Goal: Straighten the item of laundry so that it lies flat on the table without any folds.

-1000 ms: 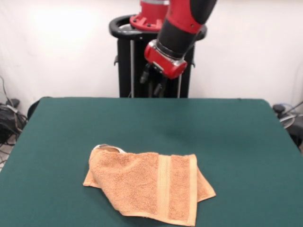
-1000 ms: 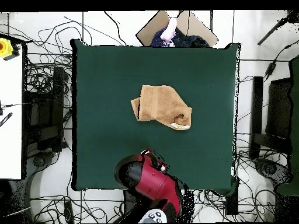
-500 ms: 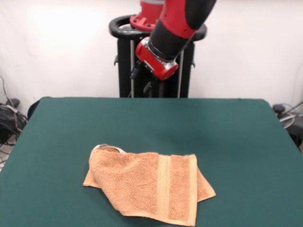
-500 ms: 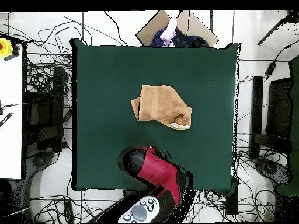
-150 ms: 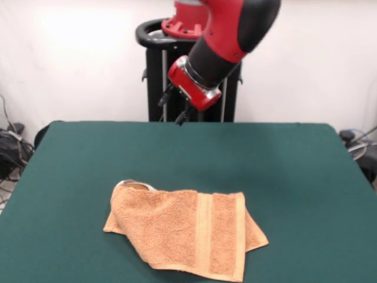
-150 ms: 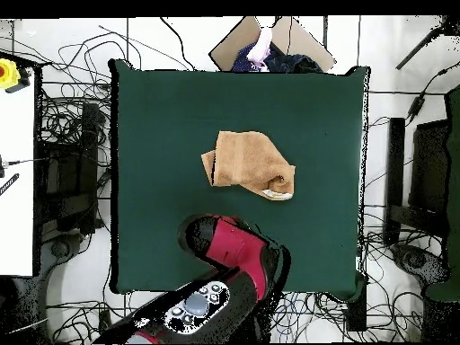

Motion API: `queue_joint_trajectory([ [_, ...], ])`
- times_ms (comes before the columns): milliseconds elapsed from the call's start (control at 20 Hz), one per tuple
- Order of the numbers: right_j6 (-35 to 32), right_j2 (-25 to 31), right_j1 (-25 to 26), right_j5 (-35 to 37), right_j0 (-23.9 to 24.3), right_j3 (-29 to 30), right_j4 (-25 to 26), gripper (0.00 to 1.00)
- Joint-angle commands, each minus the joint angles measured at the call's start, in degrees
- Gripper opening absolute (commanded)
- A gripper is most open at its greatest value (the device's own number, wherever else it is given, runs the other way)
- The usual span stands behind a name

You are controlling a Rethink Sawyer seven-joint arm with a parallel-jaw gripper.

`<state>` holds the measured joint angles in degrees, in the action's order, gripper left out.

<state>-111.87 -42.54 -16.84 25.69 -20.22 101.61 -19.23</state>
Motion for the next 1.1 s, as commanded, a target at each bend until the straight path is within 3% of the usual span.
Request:
queue_joint_trajectory([
  [50, -20.9, -1.8, 8.9, 7.8, -4.8, -9.6, -4.1, 1.00],
  [350, -23.1, -4.4, 14.5, 11.8, -7.5, -15.2, -5.5, 1.00],
  [650, -23.3, -4.3, 18.1, 11.4, -7.9, -18.6, -5.6, 1.00],
  [900, -17.8, 2.1, 14.9, 2.4, -5.0, -16.8, -4.8, 1.00],
  [1100, -14.2, 11.8, 7.9, -9.5, 0.0, -12.0, -5.5, 1.00],
])
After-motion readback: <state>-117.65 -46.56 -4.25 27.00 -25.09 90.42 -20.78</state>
